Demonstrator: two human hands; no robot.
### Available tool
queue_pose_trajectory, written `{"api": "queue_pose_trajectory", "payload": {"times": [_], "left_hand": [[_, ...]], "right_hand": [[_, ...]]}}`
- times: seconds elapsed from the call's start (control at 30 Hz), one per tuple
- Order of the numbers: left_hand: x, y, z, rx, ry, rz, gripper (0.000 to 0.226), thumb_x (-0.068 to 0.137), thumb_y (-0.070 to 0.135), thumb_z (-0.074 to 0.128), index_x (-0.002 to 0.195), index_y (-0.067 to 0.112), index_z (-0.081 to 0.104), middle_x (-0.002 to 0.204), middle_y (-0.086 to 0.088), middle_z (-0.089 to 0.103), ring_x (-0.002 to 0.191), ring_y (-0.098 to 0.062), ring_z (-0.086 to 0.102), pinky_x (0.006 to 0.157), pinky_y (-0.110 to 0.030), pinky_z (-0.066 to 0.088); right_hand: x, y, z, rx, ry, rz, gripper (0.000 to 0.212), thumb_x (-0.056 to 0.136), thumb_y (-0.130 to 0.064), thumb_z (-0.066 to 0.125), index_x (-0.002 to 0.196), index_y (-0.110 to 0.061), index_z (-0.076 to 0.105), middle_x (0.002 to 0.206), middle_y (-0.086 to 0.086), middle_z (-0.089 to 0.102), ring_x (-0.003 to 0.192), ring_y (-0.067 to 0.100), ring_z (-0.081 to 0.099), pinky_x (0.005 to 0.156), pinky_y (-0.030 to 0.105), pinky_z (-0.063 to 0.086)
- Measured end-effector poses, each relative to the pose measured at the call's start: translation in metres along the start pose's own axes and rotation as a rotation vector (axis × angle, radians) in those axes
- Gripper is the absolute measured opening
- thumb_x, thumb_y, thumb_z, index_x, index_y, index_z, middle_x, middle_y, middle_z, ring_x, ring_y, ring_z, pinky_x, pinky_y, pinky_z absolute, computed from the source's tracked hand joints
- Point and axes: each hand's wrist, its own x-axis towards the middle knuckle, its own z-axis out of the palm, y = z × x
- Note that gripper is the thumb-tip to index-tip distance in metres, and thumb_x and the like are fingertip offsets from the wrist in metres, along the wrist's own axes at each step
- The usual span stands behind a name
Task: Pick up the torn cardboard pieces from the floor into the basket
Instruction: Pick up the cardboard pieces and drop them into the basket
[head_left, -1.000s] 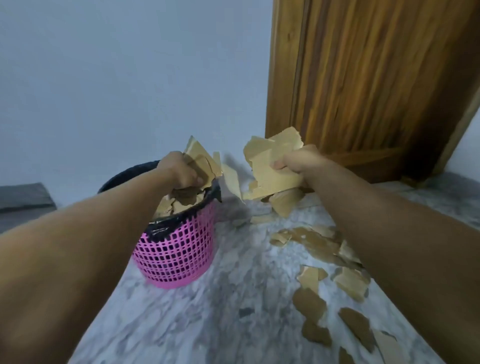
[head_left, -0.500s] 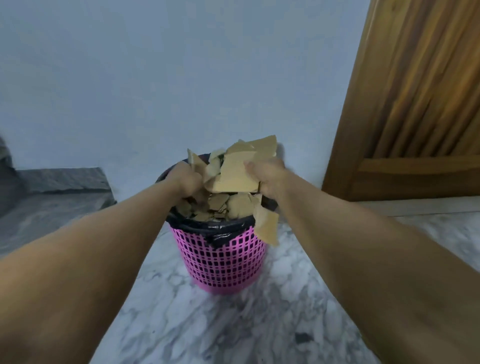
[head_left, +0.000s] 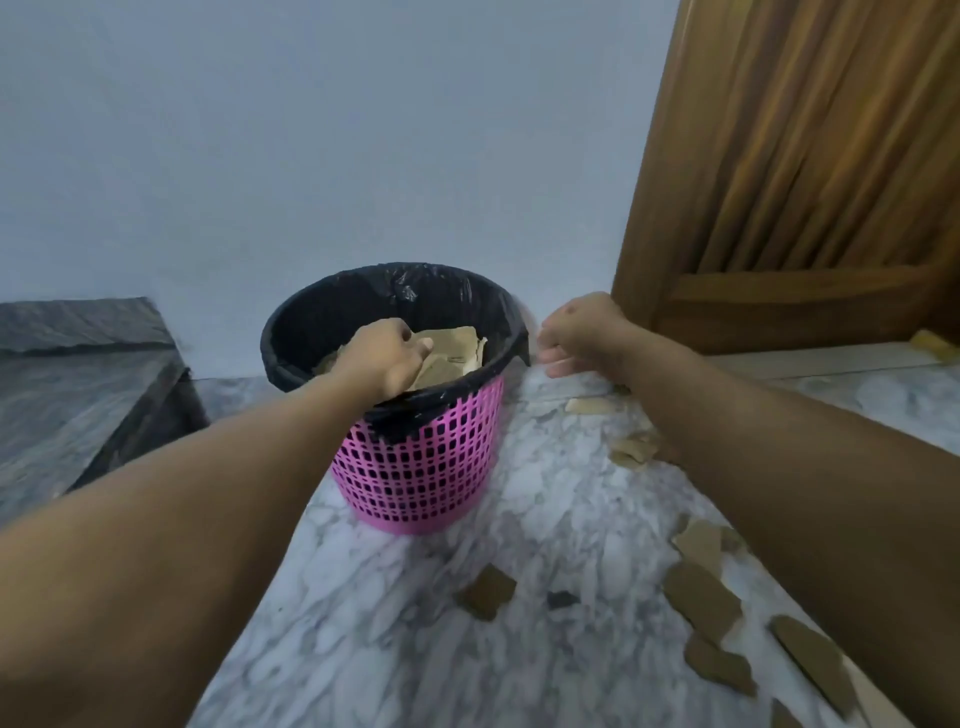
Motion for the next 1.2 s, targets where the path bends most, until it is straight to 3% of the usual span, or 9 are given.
{"api": "queue_pose_trajectory", "payload": {"times": [0.13, 0.27, 0.37, 0.47, 0.6, 0.7, 0.87, 1.0, 1.2], "left_hand": [[-0.025, 0.039, 0.016, 0.084, 0.087, 0.141, 0.046, 0.094, 0.043, 0.048, 0.126, 0.011, 0.055, 0.127, -0.01, 0.059, 0.114, -0.029, 0.055, 0.098, -0.044, 0.045], [-0.063, 0.08, 0.04, 0.221, 0.234, 0.439, 0.032, 0.095, 0.038, 0.049, 0.11, 0.013, 0.061, 0.113, -0.005, 0.062, 0.106, -0.025, 0.051, 0.09, -0.041, 0.041], [-0.084, 0.097, 0.072, 0.281, 0.178, 0.596, 0.028, 0.092, 0.036, 0.052, 0.106, 0.013, 0.062, 0.106, -0.006, 0.064, 0.101, -0.024, 0.052, 0.09, -0.039, 0.04], [-0.094, 0.099, 0.113, 0.228, -0.029, 0.525, 0.03, 0.088, 0.036, 0.059, 0.108, 0.015, 0.063, 0.112, -0.007, 0.064, 0.102, -0.026, 0.057, 0.089, -0.037, 0.049], [-0.106, 0.083, 0.166, 0.298, -0.338, 0.358, 0.045, 0.086, 0.033, 0.065, 0.125, 0.012, 0.058, 0.128, -0.009, 0.058, 0.113, -0.028, 0.057, 0.094, -0.035, 0.049], [-0.115, 0.058, 0.204, 0.391, -0.485, 0.247, 0.049, 0.084, 0.025, 0.067, 0.128, 0.01, 0.055, 0.129, -0.011, 0.052, 0.112, -0.028, 0.056, 0.088, -0.032, 0.047], [-0.126, 0.011, 0.25, 0.502, -0.536, 0.065, 0.049, 0.085, 0.021, 0.061, 0.131, 0.013, 0.047, 0.131, -0.015, 0.041, 0.121, -0.034, 0.043, 0.093, -0.042, 0.048], [-0.131, -0.015, 0.282, 0.549, -0.549, -0.02, 0.049, 0.077, 0.018, 0.053, 0.126, 0.014, 0.044, 0.133, -0.014, 0.04, 0.121, -0.037, 0.036, 0.098, -0.051, 0.041], [-0.137, -0.015, 0.307, 0.394, -0.395, -0.103, 0.042, 0.092, 0.02, 0.048, 0.13, 0.006, 0.038, 0.128, -0.022, 0.04, 0.12, -0.037, 0.035, 0.096, -0.046, 0.042]], "right_hand": [[-0.031, 0.045, -0.043, -0.068, 0.058, 0.022, 0.02, 0.091, -0.005, 0.064, 0.108, 0.005, 0.063, 0.095, 0.018, 0.066, 0.077, 0.023, 0.068, 0.066, 0.036, 0.062], [-0.058, 0.093, -0.08, -0.162, 0.018, 0.081, 0.017, 0.09, -0.011, 0.069, 0.101, -0.001, 0.062, 0.097, 0.017, 0.066, 0.082, 0.024, 0.068, 0.063, 0.036, 0.058], [-0.073, 0.129, -0.101, -0.17, 0.016, 0.141, 0.016, 0.089, -0.012, 0.07, 0.098, -0.003, 0.062, 0.092, 0.016, 0.064, 0.077, 0.023, 0.065, 0.062, 0.036, 0.055], [-0.081, 0.167, -0.114, -0.173, 0.032, 0.186, 0.016, 0.088, -0.01, 0.071, 0.098, 0.0, 0.064, 0.092, 0.019, 0.064, 0.076, 0.026, 0.066, 0.06, 0.037, 0.056], [-0.089, 0.224, -0.121, -0.247, -0.035, 0.302, 0.031, 0.087, -0.013, 0.073, 0.112, 0.003, 0.062, 0.11, 0.017, 0.064, 0.097, 0.03, 0.066, 0.079, 0.044, 0.059], [-0.094, 0.271, -0.117, -0.348, -0.074, 0.376, 0.036, 0.085, -0.012, 0.075, 0.117, 0.001, 0.062, 0.114, 0.019, 0.065, 0.093, 0.027, 0.065, 0.084, 0.044, 0.057], [-0.105, 0.341, -0.116, -0.743, -0.173, 0.337, 0.027, 0.084, -0.028, 0.076, 0.073, -0.007, 0.063, 0.075, 0.012, 0.057, 0.074, 0.028, 0.059, 0.064, 0.034, 0.047], [-0.108, 0.396, -0.129, -0.886, -0.096, 0.36, 0.056, 0.09, -0.041, 0.065, 0.133, -0.009, 0.05, 0.126, 0.014, 0.053, 0.112, 0.03, 0.054, 0.081, 0.032, 0.043], [-0.102, 0.432, -0.135, -0.754, 0.114, 0.422, 0.055, 0.087, -0.039, 0.063, 0.125, -0.003, 0.047, 0.123, 0.022, 0.052, 0.111, 0.038, 0.053, 0.087, 0.04, 0.044]]}}
